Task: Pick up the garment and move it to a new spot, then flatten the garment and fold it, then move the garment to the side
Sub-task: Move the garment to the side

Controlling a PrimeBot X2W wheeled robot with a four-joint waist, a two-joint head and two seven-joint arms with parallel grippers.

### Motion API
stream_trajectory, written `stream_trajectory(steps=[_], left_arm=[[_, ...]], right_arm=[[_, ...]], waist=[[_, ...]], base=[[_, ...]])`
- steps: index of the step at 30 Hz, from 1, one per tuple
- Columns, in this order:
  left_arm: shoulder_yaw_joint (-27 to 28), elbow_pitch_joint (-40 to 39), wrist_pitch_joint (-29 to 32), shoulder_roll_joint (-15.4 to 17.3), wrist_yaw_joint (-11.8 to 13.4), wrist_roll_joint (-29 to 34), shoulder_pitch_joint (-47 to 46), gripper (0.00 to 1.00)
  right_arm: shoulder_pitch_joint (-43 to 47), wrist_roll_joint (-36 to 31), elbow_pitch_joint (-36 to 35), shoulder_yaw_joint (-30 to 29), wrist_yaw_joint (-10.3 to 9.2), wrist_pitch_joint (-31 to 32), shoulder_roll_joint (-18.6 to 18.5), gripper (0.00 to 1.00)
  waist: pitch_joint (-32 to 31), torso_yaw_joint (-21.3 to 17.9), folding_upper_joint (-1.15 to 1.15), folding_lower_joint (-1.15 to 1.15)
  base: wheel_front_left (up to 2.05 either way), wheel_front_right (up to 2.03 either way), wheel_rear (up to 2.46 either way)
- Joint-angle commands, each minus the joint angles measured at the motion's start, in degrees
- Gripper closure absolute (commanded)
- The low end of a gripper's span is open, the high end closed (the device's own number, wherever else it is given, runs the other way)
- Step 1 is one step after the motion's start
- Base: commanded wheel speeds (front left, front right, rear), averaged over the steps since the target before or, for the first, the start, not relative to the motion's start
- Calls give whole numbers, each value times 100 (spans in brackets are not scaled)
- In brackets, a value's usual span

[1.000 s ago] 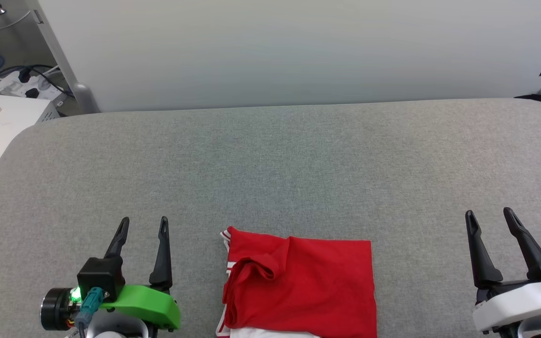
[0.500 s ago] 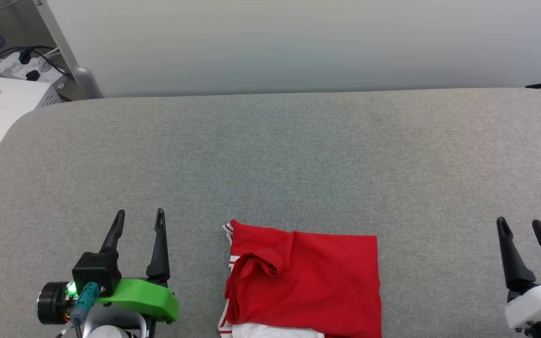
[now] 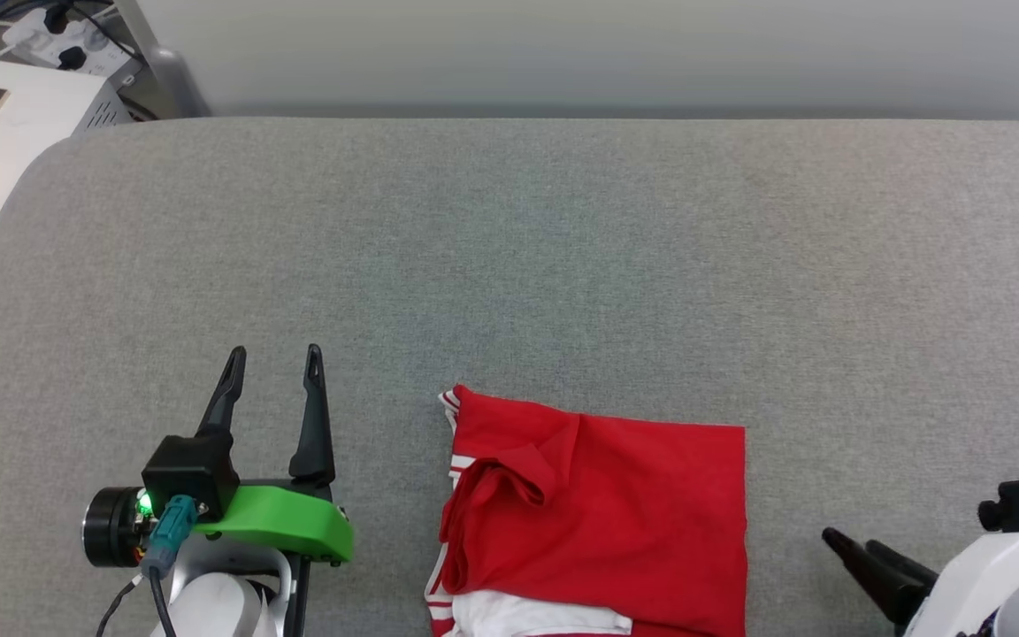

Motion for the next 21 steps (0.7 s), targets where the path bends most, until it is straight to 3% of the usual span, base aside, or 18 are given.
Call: stream_trajectory(steps=[1,12,18,19,20,21], left_arm=[[10,11,-36,-44,-19,38,-105,0],[25,46,-38,-220,-181,176,-355,0],[98,70,-39,-325,-249,250,-387,0],[114,78,-39,-341,-260,264,-380,0],[127,85,-39,-353,-270,276,-373,0],[142,97,-39,-368,-283,290,-364,0]], right_arm=[[-79,145,46,114,2,71,7,0],[-678,919,564,1113,2,169,136,0],[-879,1018,935,1470,2,216,94,0],[-907,1033,972,1503,2,188,94,50],[-927,1039,991,1538,2,172,86,81],[-946,1030,1015,1584,2,148,62,100]], waist=[[133,137,0,0],[405,473,0,0],[496,588,0,0],[495,599,0,0],[490,605,0,0],[472,611,0,0]], base=[[0,0,0],[0,0,0],[0,0,0],[0,0,0],[0,0,0],[0,0,0]])
